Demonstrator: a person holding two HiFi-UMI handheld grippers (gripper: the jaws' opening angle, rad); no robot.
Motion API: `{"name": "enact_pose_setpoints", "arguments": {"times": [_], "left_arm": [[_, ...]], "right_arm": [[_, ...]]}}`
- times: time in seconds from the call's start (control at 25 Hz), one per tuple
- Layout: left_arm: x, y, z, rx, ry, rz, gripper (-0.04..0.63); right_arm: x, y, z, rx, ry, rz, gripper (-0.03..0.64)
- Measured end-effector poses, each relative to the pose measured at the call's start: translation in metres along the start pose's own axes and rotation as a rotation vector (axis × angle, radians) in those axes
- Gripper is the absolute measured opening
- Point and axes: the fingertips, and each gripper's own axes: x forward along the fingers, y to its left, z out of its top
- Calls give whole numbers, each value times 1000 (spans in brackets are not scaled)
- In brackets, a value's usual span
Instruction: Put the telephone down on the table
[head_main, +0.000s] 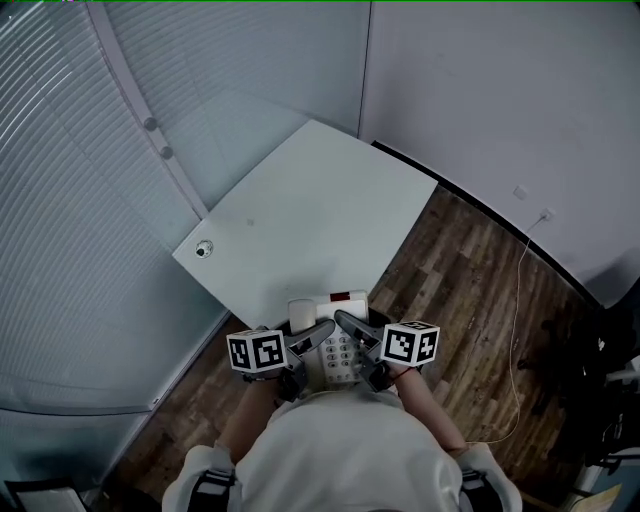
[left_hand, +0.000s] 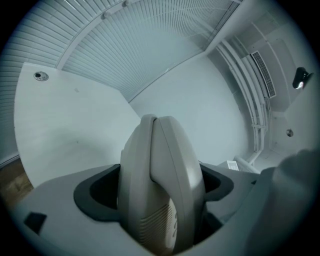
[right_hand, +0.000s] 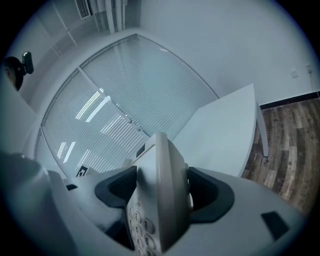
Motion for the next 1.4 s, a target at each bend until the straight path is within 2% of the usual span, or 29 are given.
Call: {"name": "enact_pose_setpoints", "arguments": {"times": [0.24,0.6,0.88,1.4], "left_arm": [[26,-2,31,-36,-82,47,431],[57,9,60,-90,-206,119,431],[66,27,74,-137,-301,192,431],[70,42,67,-207,-437,307,431]], "right_arm": [[14,-16,41,-39,74,57,327],[41,-39,78,-90,188,144,327],[69,-51,89,-120,284,223,327],[88,-62,82,-155,426,337,327]]}}
